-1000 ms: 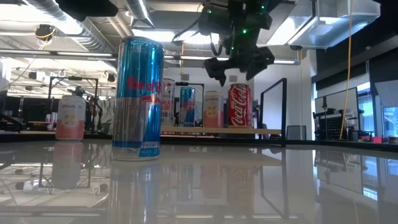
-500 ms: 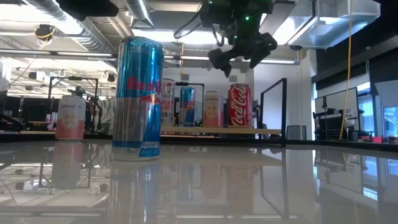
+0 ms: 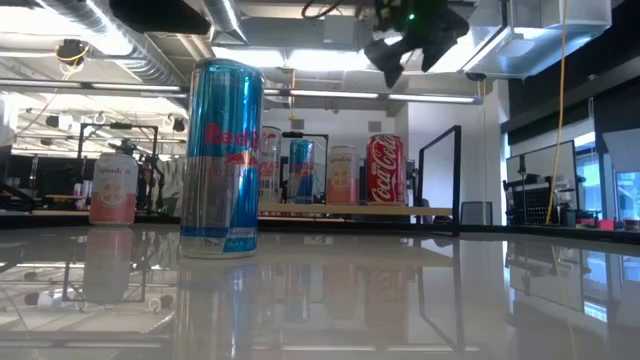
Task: Place canned beverage on shelf
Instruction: Put the red soda can align with the other red soda can on the shelf
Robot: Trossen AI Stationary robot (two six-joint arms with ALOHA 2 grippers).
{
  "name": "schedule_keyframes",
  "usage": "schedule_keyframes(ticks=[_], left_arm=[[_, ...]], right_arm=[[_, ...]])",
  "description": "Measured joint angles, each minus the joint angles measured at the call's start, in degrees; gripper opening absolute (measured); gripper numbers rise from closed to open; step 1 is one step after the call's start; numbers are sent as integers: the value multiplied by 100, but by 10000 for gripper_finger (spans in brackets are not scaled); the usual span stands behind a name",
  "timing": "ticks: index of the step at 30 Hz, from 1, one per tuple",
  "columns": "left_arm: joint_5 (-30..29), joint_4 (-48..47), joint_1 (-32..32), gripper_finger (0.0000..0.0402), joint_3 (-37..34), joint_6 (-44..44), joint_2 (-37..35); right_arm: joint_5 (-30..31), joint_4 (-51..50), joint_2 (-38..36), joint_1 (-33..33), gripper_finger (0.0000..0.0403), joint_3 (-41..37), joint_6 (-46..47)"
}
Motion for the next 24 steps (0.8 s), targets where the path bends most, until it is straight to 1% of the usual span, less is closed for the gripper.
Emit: schedule_keyframes(ticks=[2, 5, 9, 12, 15, 17, 21, 24], left_arm=[[-35, 0, 115, 325, 0, 143, 0], [-95, -6, 280, 325, 0, 270, 0], [143, -38, 336, 325, 0, 165, 0], [382, -22, 336, 325, 0, -58, 0], [396, 18, 336, 325, 0, -281, 0], [402, 17, 336, 325, 0, -402, 0], [420, 65, 309, 325, 0, -704, 0], [422, 66, 268, 325, 0, -951, 0]], right_arm=[[56, 31, -121, 0, 390, -75, -427], [113, 0, -227, 0, 390, -275, -834], [89, 10, -503, 90, 390, -641, -1181], [72, 93, -853, 244, 390, -1067, -1226], [7, 615, -1333, 503, 390, -1680, -1398], [-371, 1281, -1742, 661, 390, -2151, -1669], [-1335, 2937, -2520, 1047, 390, -3182, -2620], [-2129, 3888, -3017, 1357, 390, -3784, -2946]])
